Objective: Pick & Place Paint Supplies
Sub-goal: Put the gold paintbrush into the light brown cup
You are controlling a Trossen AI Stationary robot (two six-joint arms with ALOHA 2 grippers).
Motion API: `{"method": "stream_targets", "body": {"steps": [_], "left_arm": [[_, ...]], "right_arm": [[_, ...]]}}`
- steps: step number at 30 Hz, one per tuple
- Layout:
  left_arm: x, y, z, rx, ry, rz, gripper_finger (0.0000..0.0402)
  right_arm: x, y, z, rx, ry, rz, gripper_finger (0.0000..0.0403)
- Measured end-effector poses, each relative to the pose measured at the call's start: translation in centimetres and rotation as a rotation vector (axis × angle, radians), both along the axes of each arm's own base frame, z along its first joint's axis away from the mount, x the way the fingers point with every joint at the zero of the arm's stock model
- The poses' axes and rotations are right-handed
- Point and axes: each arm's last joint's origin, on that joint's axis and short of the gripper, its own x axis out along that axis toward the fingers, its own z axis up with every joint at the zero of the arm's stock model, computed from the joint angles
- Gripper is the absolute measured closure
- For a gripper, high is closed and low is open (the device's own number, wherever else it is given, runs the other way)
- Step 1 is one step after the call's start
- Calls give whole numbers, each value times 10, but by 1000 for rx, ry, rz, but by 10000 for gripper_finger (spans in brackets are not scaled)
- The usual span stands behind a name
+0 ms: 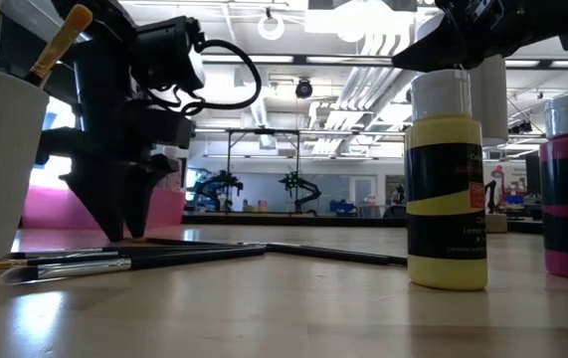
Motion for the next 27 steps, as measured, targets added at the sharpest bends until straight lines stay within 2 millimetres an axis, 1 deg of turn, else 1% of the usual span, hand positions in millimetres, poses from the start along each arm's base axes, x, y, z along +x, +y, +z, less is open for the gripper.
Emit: {"method": "stream_targets", "body": {"steps": [7,23,27], "left_arm": [[-1,1,0,31,4,6,242],[1,0,-1,-22,-14,-2,243],[2,0,0,-30,-20,-5,261]], "right_arm": [[0,0,0,0,0,-1,401],[0,0,0,0,0,0,401],[0,0,0,0,0,0,401]]}}
